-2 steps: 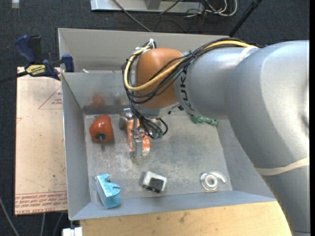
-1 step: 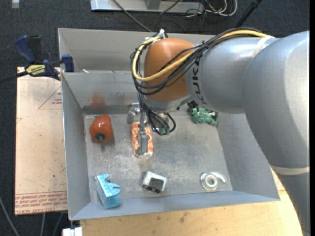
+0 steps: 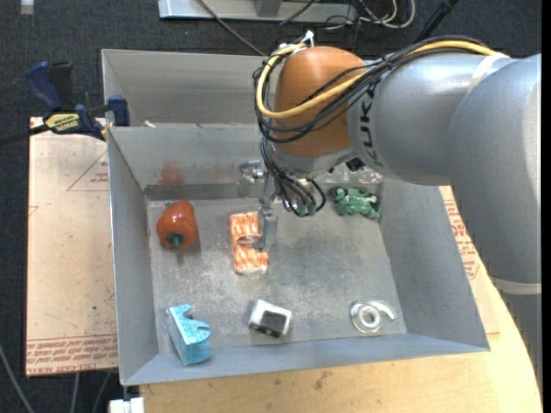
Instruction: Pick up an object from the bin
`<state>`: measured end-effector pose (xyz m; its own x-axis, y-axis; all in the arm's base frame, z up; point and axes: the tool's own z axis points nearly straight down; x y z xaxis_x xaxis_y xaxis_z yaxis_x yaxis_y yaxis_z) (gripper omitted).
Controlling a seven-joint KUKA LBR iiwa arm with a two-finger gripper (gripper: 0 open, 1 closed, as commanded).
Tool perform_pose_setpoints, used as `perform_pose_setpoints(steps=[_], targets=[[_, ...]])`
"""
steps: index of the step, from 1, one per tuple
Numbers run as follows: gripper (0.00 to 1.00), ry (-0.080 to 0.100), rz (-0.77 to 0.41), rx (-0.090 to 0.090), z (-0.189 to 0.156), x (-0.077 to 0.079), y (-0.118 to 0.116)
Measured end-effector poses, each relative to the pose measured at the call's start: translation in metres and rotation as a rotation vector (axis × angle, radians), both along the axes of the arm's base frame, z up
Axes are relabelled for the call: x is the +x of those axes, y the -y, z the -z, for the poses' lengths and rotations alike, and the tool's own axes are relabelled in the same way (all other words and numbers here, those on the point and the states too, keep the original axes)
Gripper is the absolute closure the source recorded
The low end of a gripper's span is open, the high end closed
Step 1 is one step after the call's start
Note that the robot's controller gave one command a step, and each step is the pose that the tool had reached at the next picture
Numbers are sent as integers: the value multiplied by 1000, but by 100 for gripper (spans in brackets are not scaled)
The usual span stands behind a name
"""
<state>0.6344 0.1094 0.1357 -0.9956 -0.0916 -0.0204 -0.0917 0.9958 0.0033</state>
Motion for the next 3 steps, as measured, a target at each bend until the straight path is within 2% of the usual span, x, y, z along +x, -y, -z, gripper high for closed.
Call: perform_pose_setpoints(steps=[1, 2, 3], targets=[[0, -21, -117, -6, 35, 6, 26], [0, -14, -283, -9, 52, 15, 3], [0, -15, -274, -6, 62, 9, -62]])
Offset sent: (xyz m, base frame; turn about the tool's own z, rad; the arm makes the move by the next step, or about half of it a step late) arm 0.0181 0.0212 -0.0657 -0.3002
